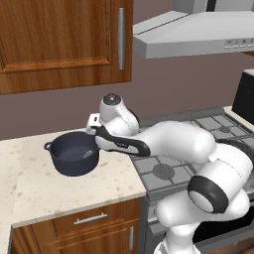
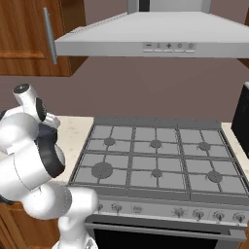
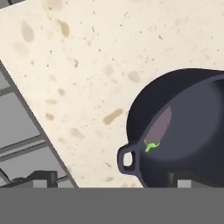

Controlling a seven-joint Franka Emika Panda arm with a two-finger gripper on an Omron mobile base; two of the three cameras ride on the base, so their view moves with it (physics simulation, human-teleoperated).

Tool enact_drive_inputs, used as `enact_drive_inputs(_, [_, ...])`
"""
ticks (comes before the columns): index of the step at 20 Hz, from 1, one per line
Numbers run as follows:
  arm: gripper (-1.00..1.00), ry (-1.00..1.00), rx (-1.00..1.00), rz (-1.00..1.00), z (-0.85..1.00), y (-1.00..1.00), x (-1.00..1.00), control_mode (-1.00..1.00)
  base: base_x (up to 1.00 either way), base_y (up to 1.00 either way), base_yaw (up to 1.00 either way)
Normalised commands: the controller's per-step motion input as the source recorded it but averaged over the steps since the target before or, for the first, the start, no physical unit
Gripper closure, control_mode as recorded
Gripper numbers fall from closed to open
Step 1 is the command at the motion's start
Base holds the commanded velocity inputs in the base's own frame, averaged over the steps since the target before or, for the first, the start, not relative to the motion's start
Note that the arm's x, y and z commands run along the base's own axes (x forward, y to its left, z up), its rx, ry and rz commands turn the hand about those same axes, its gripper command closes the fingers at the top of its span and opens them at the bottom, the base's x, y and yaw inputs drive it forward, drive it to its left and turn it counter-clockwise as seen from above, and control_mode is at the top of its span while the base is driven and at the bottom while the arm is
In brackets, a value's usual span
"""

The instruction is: Turn on the sink faucet. Then move the eggplant from the counter to the sink. Turn off the sink. Move the vegetable from the sink to the pot next to the stove. Finally move the pot to the front left burner.

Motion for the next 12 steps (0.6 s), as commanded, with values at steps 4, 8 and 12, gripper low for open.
enact_drive_inputs(4, [-1.0, 0.06, 0.16, 0.01, -0.12, -0.46, -0.13, -1.0, 0.0, 0.0, 0.0])
enact_drive_inputs(8, [-1.0, 0.02, 0.18, 0.01, -0.2, -0.13, -0.01, -1.0, 0.0, 0.0, 0.0])
enact_drive_inputs(12, [-1.0, 0.0, 0.13, 0.0, -0.1, 0.02, 0.0, -1.0, 0.0, 0.0, 0.0])
